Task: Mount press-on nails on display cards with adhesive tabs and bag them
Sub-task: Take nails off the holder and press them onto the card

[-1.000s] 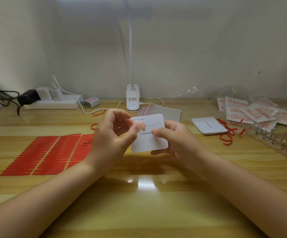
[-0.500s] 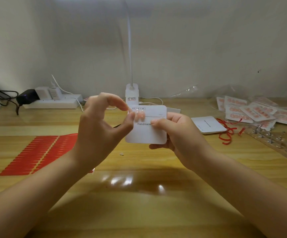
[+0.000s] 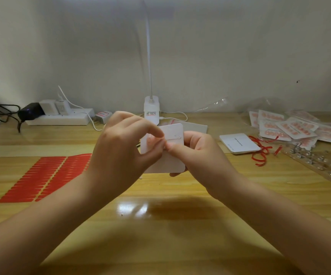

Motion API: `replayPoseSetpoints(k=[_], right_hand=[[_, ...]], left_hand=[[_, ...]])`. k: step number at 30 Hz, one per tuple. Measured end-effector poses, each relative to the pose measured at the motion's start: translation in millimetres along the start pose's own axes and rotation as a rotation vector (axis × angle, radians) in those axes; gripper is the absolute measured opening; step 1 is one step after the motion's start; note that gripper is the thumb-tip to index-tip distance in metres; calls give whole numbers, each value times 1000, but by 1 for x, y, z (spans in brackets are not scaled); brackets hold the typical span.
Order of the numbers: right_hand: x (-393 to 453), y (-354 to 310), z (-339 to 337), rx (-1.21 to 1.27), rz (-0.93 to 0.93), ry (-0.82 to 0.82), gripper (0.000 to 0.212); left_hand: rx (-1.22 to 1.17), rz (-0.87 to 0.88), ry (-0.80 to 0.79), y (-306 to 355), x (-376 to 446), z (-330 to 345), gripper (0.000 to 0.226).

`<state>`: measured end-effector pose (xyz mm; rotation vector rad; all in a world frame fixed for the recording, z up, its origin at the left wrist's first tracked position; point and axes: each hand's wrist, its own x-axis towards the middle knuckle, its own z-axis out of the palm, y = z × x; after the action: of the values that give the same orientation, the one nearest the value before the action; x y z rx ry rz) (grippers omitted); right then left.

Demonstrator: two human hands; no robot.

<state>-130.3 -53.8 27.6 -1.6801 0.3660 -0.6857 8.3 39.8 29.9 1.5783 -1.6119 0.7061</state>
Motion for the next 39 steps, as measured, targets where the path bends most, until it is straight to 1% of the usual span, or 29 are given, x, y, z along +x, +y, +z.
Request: replayPoseSetpoints(k=[5,8,13,16,18,19,23,25,30,34,39], right_hand=[[-1,0,1,-10,1,-5,11],[-1,0,1,-9,10,-7,13],[-2,-1,0,1,15,-15,11],[-1,-2,-1,33,21,-5,11],[-1,-3,-1,44,19,11,15],[-1,-3,-1,46,19,15,17],[0,-3,-2,39,10,15,14],[0,-3,-2,21,1,4,12],[-2,-1,0,0,3,-9,13],[-1,-2,-1,2,17,-3,16],[-1,-2,-1,24,10,-1,11]], left_hand=[[36,-18,-3,1,0,-2,21],[59,0,-2,0,0,-2,18],[64,36,30,-2,1,-1,16],[-24,-40,70,-1,1,0,18],[-80,-102,94,-1,1,0,21],[-81,-106,101,-1,1,0,24],[8,13,133,-2,-1,2,21],[34,47,121,-3,-2,1,24],[67,38,119,-4,-3,2,20],[61,78,157,-3,-3,1,14],[45,63,144,-4,-4,3,17]])
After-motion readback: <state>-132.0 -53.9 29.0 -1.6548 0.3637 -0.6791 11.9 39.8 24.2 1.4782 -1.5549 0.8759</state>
